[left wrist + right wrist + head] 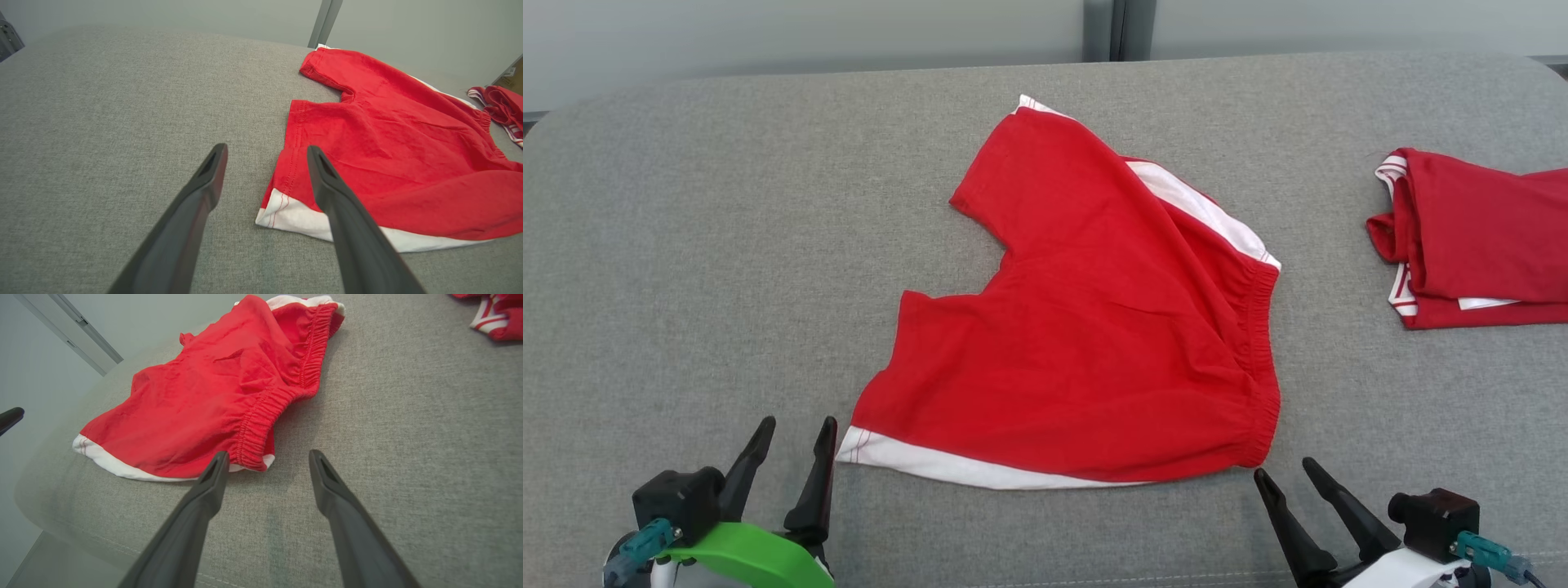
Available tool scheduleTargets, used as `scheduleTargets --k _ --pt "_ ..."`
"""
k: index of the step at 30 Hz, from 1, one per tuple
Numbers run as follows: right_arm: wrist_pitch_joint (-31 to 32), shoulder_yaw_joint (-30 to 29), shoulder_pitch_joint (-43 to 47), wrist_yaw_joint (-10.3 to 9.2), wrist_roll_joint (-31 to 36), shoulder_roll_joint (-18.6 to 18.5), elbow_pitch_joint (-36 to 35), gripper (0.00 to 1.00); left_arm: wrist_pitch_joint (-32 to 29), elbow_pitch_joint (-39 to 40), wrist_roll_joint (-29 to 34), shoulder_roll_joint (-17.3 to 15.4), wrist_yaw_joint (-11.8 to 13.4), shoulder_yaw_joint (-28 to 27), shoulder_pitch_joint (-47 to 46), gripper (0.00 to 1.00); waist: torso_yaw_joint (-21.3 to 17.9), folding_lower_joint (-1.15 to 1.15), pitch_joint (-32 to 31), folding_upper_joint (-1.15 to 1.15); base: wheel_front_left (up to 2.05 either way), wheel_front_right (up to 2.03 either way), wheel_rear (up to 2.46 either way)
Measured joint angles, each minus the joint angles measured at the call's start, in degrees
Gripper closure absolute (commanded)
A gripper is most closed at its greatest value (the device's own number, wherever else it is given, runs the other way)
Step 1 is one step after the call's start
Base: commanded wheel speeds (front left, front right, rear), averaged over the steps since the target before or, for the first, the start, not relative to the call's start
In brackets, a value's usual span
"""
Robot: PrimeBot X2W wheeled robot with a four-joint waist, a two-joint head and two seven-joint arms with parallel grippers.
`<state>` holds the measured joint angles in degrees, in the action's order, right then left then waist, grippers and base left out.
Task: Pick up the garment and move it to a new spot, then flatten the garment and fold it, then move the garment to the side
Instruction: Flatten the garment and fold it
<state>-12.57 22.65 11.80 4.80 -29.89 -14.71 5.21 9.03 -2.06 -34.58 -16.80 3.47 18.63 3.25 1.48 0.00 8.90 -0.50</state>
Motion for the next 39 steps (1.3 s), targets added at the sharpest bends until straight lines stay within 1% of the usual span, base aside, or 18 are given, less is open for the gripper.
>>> scheduleTargets --k 7,9,11,14,19,26,28,29,30,31,32,34,35,36,37,38,39 --pt "0.1 2.4 -4.6 0.76 2.4 -0.3 2.9 0.0 -2.9 -2.7 -0.5 -0.2 -1.4 1.0 -1.6 0.0 0.2 0.0 0.9 0.0 0.0 0.0 0.0" --pt "0.9 3.8 -5.7 1.21 3.5 -1.1 4.2 0.0 -3.7 -3.5 -0.5 -0.3 -1.5 1.4 -1.9 0.0 0.2 0.0 1.0 0.0 0.0 0.0 0.0" --pt "1.4 5.0 -6.2 1.26 4.4 -1.7 5.4 0.0 -4.5 -4.5 -0.5 -0.3 -1.7 1.9 -2.1 0.0 0.3 0.0 1.1 0.0 0.0 0.0 0.0" --pt "1.6 6.0 -7.1 1.74 4.9 -1.7 6.5 0.0 -4.7 -5.0 -0.5 -0.3 -2.0 1.9 -2.5 0.0 0.5 0.0 1.2 0.0 0.0 0.0 0.0" --pt "1.8 7.2 -8.6 1.75 5.2 -1.7 8.3 0.0 -5.2 -6.4 -0.9 -0.2 -2.6 2.2 -4.1 0.0 0.9 0.0 1.3 0.0 0.0 0.0 0.0" --pt "1.8 8.5 -10.7 1.78 5.2 -1.3 10.2 0.0 -8.3 -9.4 -1.2 -0.2 -4.3 4.3 -5.0 0.0 1.1 0.0 1.4 0.0 0.0 0.0 0.0" --pt "1.8 9.0 -11.3 2.01 5.2 -1.3 10.8 0.14 -8.7 -10.4 -1.2 -0.2 -4.6 4.6 -5.8 0.0 1.1 0.0 1.5 0.0 0.0 0.0 0.0" --pt "1.8 9.2 -11.5 2.02 5.2 -1.2 11.1 0.32 -9.0 -10.6 -1.2 -0.2 -4.8 4.8 -6.3 0.0 1.1 0.0 1.5 0.0 0.0 0.0 0.0" --pt "1.8 9.3 -11.8 2.21 5.2 -1.2 11.4 0.42 -9.0 -10.9 -1.3 -0.2 -5.2 5.1 -6.8 0.0 1.1 0.0 1.6 0.0 0.0 0.0 0.0" --pt "1.8 9.5 -12.0 2.25 5.1 -1.1 11.6 0.54 -9.0 -11.1 -1.4 -0.1 -5.5 5.3 -7.2 0.0 1.0 0.0 1.6 0.0 0.0 0.0 0.0" --pt "1.8 9.7 -12.2 2.25 5.1 -1.1 12.0 0.62 -9.0 -11.4 -1.5 0.0 -5.8 5.4 -7.6 0.0 1.0 0.0 1.7 0.0 0.0 0.0 0.0" --pt "1.8 9.9 -12.8 2.25 5.0 -1.0 12.3 0.87 -9.6 -12.3 -2.0 0.3 -6.5 5.6 -8.3 0.0 0.9 0.0 1.8 0.0 0.0 0.0 0.0" --pt "1.8 10.1 -13.0 2.25 5.0 -1.0 12.6 0.95 -9.9 -12.6 -2.2 0.5 -6.5 5.8 -8.4 0.0 0.8 0.0 1.8 0.0 0.0 0.0 0.0" --pt "1.8 10.3 -13.3 2.25 4.9 -0.9 12.9 0.99 -10.1 -13.1 -2.5 0.8 -6.6 5.9 -8.5 0.08 0.8 0.0 1.8 0.0 0.0 0.0 0.0" --pt "1.8 10.6 -13.6 2.26 4.7 -0.8 13.2 1.0 -10.2 -13.9 -2.7 1.1 -7.0 6.0 -8.5 0.21 0.7 0.0 1.8 0.0 0.0 0.0 0.0" --pt "1.7 10.9 -13.8 2.26 4.6 -0.6 13.5 1.0 -10.6 -14.4 -3.1 1.3 -7.1 6.1 -8.5 0.38 0.6 0.0 1.7 0.0 0.0 0.0 0.0" --pt "1.7 10.9 -13.8 2.26 4.6 -0.5 13.6 1.0 -10.6 -14.5 -3.5 1.3 -7.6 6.2 -8.5 0.63 0.5 0.0 1.6 0.0 0.0 0.0 0.0"
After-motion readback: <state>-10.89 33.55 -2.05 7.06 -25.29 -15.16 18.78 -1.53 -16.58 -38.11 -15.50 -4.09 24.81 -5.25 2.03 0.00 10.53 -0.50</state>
